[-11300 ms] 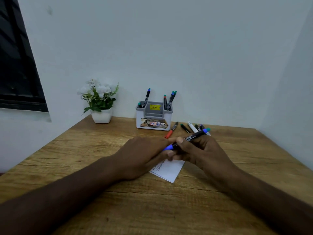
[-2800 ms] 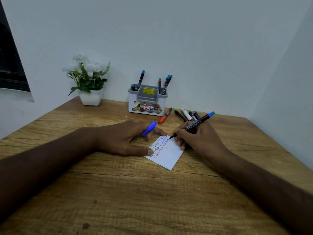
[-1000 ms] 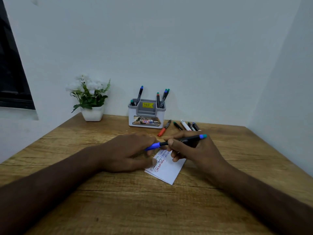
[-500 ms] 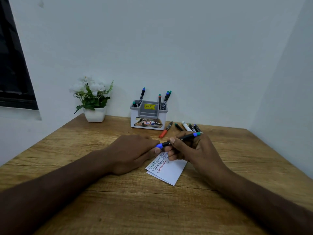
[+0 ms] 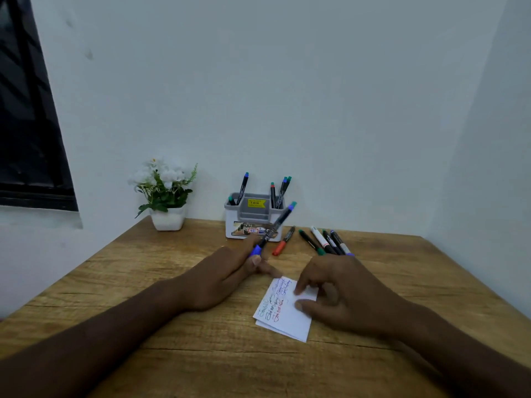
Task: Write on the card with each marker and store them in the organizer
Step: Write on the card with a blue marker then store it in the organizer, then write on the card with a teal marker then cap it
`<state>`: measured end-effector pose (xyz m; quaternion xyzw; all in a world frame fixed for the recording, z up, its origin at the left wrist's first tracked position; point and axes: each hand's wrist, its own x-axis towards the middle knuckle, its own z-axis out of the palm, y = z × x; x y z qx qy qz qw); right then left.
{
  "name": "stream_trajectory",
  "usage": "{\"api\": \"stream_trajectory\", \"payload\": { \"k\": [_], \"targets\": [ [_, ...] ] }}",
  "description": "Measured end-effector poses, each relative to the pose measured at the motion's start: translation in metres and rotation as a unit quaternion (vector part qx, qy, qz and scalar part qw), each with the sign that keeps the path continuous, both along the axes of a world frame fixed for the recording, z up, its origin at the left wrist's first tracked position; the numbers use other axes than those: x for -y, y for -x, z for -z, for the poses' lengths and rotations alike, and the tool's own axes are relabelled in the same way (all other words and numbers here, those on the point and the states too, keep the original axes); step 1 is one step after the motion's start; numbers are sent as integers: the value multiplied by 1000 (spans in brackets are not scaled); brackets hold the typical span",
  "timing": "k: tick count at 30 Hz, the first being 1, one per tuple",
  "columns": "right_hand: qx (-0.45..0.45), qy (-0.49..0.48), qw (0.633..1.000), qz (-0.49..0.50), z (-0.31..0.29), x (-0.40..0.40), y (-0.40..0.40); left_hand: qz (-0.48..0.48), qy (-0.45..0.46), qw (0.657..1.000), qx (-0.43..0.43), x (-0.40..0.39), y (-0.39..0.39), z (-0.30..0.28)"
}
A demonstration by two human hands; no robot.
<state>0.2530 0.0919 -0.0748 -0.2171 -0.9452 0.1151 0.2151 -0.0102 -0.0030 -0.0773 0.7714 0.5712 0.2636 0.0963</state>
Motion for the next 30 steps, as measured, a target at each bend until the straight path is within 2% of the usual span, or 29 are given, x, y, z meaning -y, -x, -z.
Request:
{"api": "stream_trajectory", "payload": {
  "k": [3, 5, 8, 10, 13, 15, 17, 23, 27, 30],
  "targets": [
    [6, 8, 1000, -9, 3, 0, 1, -12, -21, 991, 134, -3, 0, -2],
    [-2, 3, 1000, -2, 5, 1, 5, -58, -70, 974, 207, -12, 5, -4],
    [-8, 5, 1000, 0, 10, 2, 5, -136, -157, 929, 307, -39, 16, -15],
    [-12, 16, 1000, 2, 12, 1, 5, -180, -198, 905, 331, -62, 24, -34],
    [-18, 21, 1000, 2, 13, -1, 5, -259, -224, 896, 283, -98, 38, -68],
    [-15, 25, 1000, 2, 13, -1, 4, -283, -234, 899, 237, -119, 48, -79],
    [-12, 27, 1000, -1, 13, -2, 4, -295, -221, 901, 228, -134, 57, -77],
    [-13, 31, 999, -3, 15, -5, 4, -374, -146, 904, 145, -146, 69, -66],
    [-8, 32, 999, -3, 17, -6, 5, -363, -39, 924, 111, -141, 72, -75],
    [-11, 31, 999, -2, 16, -6, 5, -359, -6, 931, 69, -140, 69, -84]
  ]
}}
